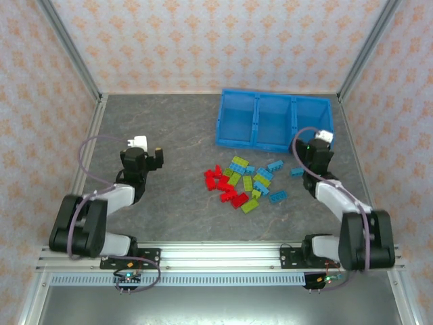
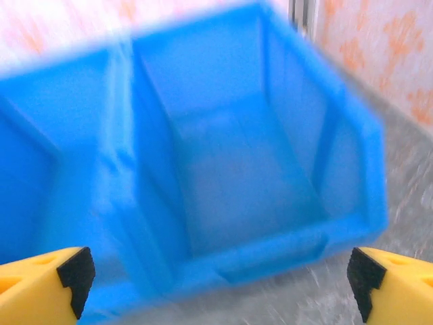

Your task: Sort the legos into containers by color

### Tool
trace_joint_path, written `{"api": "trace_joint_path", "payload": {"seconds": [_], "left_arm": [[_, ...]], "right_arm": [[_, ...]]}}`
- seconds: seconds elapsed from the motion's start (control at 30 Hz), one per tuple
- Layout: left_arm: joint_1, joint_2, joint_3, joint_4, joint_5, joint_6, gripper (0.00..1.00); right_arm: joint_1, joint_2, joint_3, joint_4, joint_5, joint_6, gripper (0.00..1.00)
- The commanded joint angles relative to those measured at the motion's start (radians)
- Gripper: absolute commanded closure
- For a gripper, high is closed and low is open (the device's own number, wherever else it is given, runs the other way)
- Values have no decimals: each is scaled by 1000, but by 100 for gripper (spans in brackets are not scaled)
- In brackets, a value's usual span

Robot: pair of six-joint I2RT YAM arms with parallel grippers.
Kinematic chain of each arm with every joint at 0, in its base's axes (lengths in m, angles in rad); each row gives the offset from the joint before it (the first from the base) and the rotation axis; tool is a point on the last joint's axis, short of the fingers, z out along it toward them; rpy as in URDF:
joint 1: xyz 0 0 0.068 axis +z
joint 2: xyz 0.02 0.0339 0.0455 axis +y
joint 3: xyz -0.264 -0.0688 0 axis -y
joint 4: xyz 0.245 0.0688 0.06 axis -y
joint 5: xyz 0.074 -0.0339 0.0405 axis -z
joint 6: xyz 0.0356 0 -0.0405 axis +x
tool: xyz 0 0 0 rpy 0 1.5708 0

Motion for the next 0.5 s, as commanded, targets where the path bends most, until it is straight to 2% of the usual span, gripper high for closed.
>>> {"api": "trace_joint_path", "payload": {"seconds": [0.0,0.1,0.2,0.3,0.47], "left_arm": [[-68,-186,113,-257,-58,-53,0],[-149,-298,237,-475,54,-118,0],[-254,-338,386,-670,171,-72,0],[-364,-321,562,-909,302,67,0],[-501,-281,739,-1247,565,369,0]], "right_arm": [[26,-124,158,-538,-31,308,2],[50,-140,253,-776,-150,392,3],[90,-111,304,-896,-259,386,5],[126,-41,351,-996,-274,371,7],[136,71,337,-991,-266,386,7]]}}
